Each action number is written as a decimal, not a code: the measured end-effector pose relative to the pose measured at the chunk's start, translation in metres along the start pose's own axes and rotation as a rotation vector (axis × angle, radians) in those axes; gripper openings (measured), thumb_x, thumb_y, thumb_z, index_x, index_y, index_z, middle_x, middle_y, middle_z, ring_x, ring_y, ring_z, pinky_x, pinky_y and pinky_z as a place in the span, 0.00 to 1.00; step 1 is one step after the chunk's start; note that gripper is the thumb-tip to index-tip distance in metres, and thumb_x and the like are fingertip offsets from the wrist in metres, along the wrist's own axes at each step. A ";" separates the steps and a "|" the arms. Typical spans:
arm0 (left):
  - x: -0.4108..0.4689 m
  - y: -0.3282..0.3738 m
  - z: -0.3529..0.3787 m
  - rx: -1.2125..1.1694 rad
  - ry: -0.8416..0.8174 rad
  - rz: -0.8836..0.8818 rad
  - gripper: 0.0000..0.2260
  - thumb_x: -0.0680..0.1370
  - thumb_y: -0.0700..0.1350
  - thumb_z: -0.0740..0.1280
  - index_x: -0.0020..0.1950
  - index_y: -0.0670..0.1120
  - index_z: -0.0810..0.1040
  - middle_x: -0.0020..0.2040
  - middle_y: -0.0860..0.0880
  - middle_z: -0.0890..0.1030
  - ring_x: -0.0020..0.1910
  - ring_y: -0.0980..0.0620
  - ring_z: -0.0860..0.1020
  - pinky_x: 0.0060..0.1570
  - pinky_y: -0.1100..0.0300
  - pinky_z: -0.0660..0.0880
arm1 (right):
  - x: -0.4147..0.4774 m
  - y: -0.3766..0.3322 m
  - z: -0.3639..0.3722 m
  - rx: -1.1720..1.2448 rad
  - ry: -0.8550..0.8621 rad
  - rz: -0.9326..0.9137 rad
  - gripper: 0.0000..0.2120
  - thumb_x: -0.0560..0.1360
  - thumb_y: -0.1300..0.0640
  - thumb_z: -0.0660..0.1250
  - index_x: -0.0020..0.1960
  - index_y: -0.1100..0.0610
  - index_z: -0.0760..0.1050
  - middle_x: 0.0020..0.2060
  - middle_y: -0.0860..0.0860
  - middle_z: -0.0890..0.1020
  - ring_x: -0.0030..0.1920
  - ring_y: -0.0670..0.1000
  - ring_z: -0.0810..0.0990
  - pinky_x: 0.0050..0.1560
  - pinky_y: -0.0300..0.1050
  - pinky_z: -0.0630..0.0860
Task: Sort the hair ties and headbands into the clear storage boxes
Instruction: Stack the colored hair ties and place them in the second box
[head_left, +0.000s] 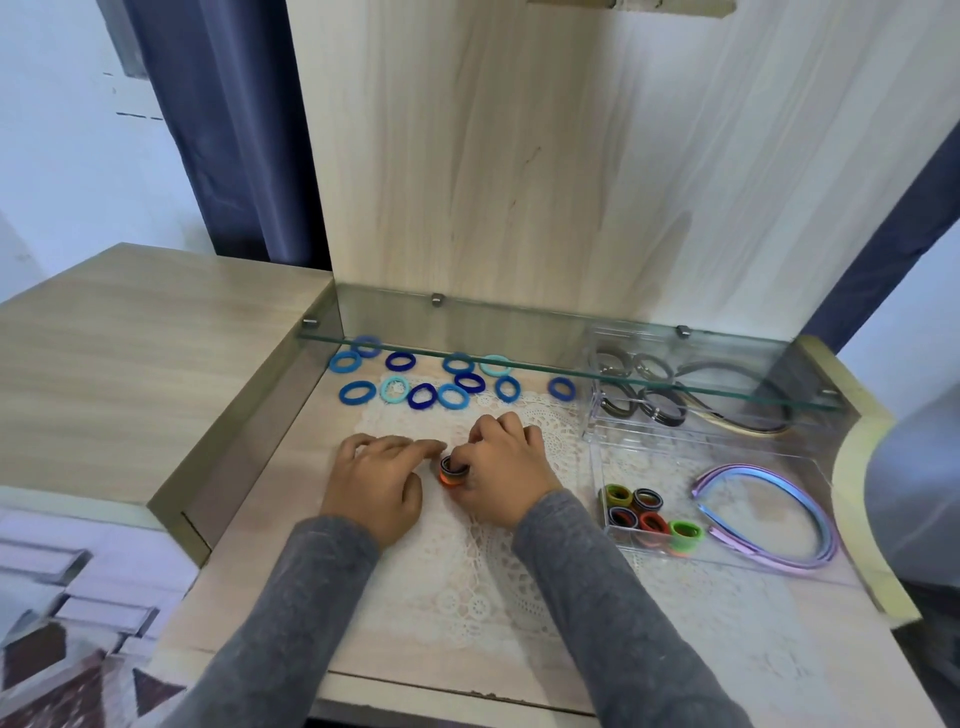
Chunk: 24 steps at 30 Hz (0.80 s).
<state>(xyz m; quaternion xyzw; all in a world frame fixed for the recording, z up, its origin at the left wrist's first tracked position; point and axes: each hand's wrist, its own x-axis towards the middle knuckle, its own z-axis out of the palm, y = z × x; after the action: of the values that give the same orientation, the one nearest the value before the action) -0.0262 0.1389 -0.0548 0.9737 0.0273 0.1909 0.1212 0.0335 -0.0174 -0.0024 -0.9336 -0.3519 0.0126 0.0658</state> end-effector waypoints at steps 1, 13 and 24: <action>0.000 0.003 -0.001 -0.006 -0.038 -0.012 0.23 0.68 0.44 0.58 0.60 0.58 0.78 0.54 0.58 0.82 0.56 0.57 0.78 0.60 0.58 0.57 | -0.001 0.001 -0.003 -0.003 -0.014 -0.004 0.14 0.77 0.43 0.59 0.58 0.44 0.78 0.54 0.49 0.72 0.57 0.54 0.64 0.58 0.52 0.60; -0.013 0.037 -0.009 -0.163 -0.066 -0.026 0.25 0.67 0.44 0.54 0.61 0.55 0.78 0.56 0.58 0.81 0.55 0.57 0.77 0.61 0.60 0.59 | -0.020 0.010 -0.010 -0.015 0.054 -0.064 0.15 0.75 0.41 0.62 0.51 0.47 0.82 0.53 0.47 0.73 0.56 0.53 0.65 0.58 0.51 0.61; 0.004 0.084 -0.018 -0.180 -0.076 0.052 0.22 0.71 0.39 0.60 0.62 0.53 0.78 0.55 0.56 0.82 0.53 0.56 0.78 0.63 0.56 0.62 | -0.045 0.048 -0.041 -0.025 0.059 -0.048 0.11 0.74 0.43 0.66 0.51 0.45 0.82 0.53 0.46 0.73 0.58 0.52 0.64 0.58 0.51 0.59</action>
<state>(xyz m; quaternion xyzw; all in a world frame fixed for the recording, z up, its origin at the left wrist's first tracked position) -0.0286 0.0621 -0.0161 0.9658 -0.0200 0.1588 0.2042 0.0338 -0.0876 0.0306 -0.9255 -0.3725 -0.0212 0.0647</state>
